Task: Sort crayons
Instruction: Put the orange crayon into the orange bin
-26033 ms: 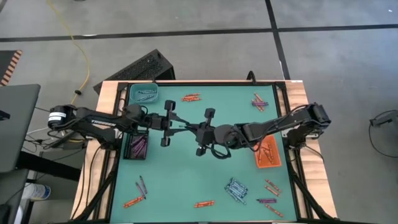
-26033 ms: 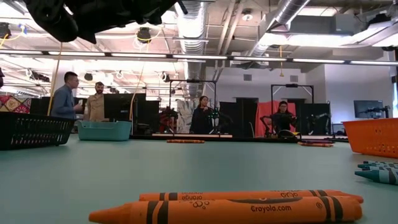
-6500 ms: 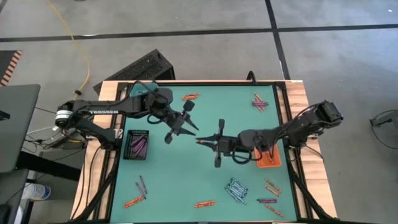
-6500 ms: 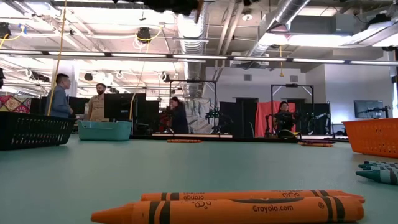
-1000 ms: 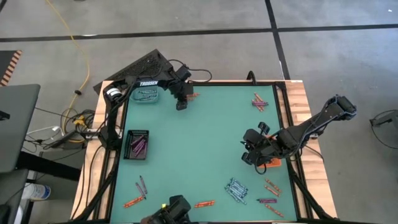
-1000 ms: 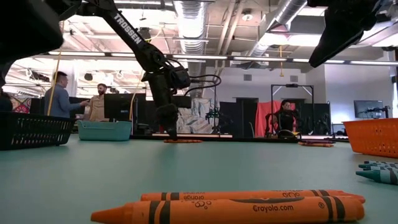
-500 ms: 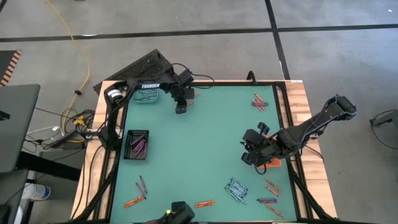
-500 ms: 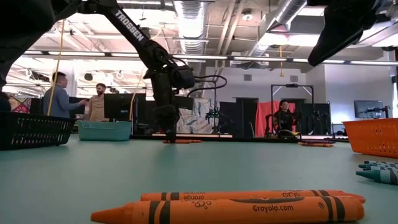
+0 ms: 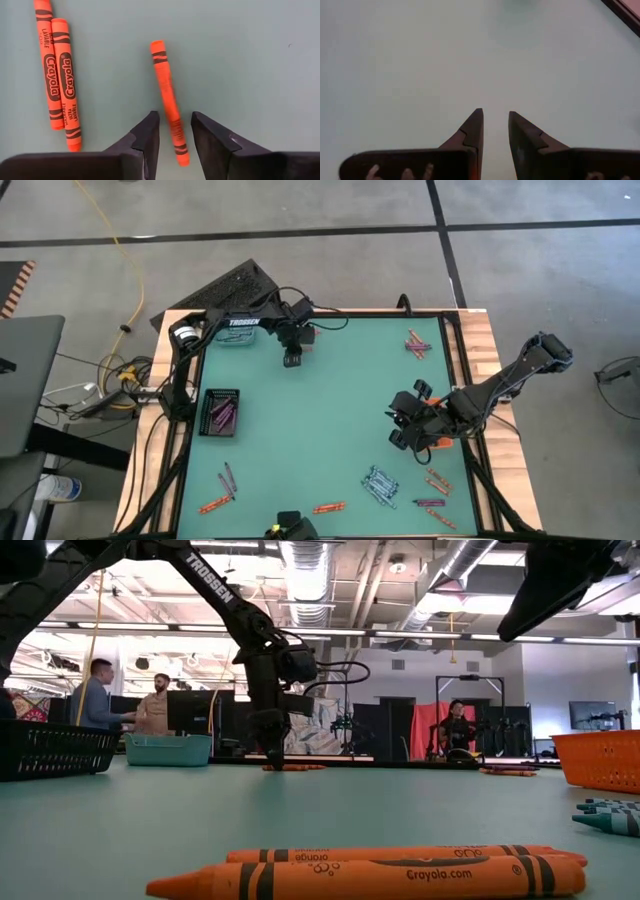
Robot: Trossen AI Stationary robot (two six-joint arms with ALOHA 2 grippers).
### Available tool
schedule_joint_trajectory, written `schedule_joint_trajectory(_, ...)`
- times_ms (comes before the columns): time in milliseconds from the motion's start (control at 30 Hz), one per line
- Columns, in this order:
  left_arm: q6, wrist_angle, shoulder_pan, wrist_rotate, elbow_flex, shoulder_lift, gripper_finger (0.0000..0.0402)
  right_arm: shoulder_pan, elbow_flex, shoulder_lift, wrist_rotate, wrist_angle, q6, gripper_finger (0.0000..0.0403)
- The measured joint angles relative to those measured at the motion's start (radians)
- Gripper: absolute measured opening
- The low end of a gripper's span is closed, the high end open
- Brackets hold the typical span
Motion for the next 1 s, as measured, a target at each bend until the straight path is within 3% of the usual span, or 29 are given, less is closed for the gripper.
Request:
schedule_joint_trajectory(167, -0.004, 0.001, 0.000, 0.000, 0.000, 0.000, 0.0078, 0.000, 0.000, 0.000, 0.000, 0.001, 0.000, 0.0084)
schedule_joint_trajectory(367, 0.018, 0.001, -0.007, 0.000, 0.000, 0.000, 0.0011, 0.000, 0.000, 0.000, 0.000, 0.000, 0.000, 0.0084)
schedule_joint_trajectory(1000, 0.099, -0.001, -0.163, -0.018, 0.093, 0.000, 0.0000, 0.000, -0.007, 0.000, 0.000, -0.038, -0.003, 0.0084)
